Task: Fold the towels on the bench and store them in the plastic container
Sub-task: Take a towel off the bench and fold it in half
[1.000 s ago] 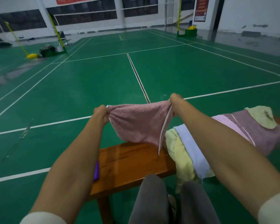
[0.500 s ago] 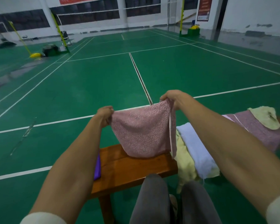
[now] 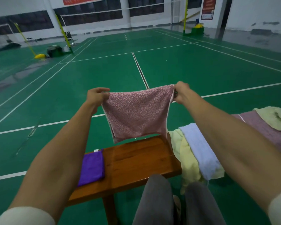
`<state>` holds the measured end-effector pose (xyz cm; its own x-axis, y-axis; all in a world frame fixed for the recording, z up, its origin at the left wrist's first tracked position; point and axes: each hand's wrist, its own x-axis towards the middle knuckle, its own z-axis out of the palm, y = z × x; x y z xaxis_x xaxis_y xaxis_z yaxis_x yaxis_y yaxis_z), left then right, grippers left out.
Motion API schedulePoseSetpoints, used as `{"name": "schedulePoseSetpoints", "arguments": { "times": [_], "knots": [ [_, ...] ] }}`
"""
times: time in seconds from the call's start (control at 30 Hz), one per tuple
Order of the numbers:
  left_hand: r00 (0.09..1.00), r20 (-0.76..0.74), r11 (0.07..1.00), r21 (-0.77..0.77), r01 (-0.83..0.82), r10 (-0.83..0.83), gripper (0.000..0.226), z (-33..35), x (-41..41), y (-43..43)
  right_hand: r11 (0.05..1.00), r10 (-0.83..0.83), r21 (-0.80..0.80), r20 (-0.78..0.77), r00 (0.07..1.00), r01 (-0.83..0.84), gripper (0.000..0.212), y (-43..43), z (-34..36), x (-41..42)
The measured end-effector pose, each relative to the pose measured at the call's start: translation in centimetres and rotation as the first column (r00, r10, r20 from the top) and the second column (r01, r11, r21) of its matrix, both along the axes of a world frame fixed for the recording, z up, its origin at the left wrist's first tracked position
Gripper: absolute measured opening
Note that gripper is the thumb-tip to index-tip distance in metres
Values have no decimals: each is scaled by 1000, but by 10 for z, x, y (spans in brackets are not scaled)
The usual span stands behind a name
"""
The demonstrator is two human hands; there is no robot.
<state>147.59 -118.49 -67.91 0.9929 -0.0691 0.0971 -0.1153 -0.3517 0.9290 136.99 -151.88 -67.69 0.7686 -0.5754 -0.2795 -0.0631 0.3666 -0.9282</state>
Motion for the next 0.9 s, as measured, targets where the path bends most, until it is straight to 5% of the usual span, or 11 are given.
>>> {"name": "schedulePoseSetpoints", "arguments": {
  "times": [0.1,0.2,0.27,0.33,0.43,0.5,0.63,0.7,0.77,0.9],
  "knots": [
    [996,-9,984,159,84,-83,37,2,2,6,969,57,-241,-6,998,-57,28,-5,4,0],
    [994,14,931,352,100,-112,39,-1,4,9,839,65,-535,-82,994,-99,36,-10,5,-5],
    [995,25,951,298,84,-95,33,-3,2,6,763,86,-627,-144,986,-158,35,-12,5,-9],
    [998,-17,996,65,61,-60,16,-6,0,1,807,96,-570,-134,986,-155,39,-13,5,-12],
    [992,-127,989,-146,-5,-14,21,-13,1,-6,970,166,-181,-6,986,-165,32,-11,6,-18],
    [996,-90,997,-80,-21,14,26,-16,4,-9,986,152,-66,9,988,-151,19,-12,6,-20],
    [991,96,957,282,65,-96,37,-15,6,-13,978,95,-184,-43,995,-101,26,-21,11,-17],
    [974,151,894,438,89,-170,41,-12,3,-17,878,121,-448,-135,983,-169,34,-28,13,-15],
    [959,206,836,546,53,-194,38,-9,3,-22,643,116,-706,-292,949,-296,31,-34,13,-18],
    [966,228,884,468,1,-122,24,-15,11,-31,311,-17,-853,-446,895,-419,22,-44,5,-27]
  ]
}}
